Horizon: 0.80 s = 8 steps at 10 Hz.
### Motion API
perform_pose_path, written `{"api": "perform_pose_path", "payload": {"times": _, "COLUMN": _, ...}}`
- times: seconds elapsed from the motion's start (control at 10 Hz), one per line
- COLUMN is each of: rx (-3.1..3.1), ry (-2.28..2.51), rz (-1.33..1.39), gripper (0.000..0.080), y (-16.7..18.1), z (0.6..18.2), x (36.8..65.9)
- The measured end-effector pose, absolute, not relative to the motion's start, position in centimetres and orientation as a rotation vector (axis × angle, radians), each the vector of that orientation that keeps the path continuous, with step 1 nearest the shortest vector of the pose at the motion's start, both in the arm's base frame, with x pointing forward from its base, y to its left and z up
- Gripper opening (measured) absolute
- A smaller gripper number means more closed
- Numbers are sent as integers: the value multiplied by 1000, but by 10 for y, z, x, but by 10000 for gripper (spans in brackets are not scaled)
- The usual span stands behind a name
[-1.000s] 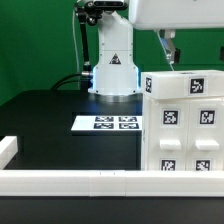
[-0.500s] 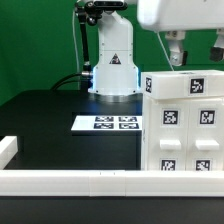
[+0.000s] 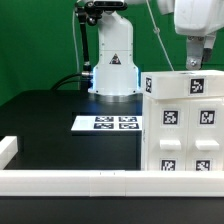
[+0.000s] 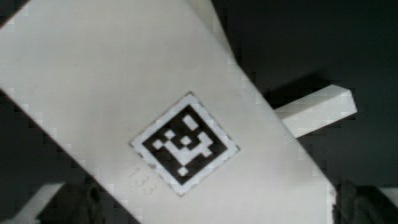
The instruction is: Assemble cabinet
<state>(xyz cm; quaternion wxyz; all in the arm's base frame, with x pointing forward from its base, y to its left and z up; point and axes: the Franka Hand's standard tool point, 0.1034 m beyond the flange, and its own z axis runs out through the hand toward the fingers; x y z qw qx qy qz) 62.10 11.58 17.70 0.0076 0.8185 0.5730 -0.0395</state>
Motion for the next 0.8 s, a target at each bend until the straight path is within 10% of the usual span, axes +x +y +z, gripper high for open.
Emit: {"api": "perform_pose_path", "payload": {"times": 0.8, "rx": 1822, "ry": 2475, "rz": -70, "gripper": 649, "y": 101, "z": 164, "x": 631}}
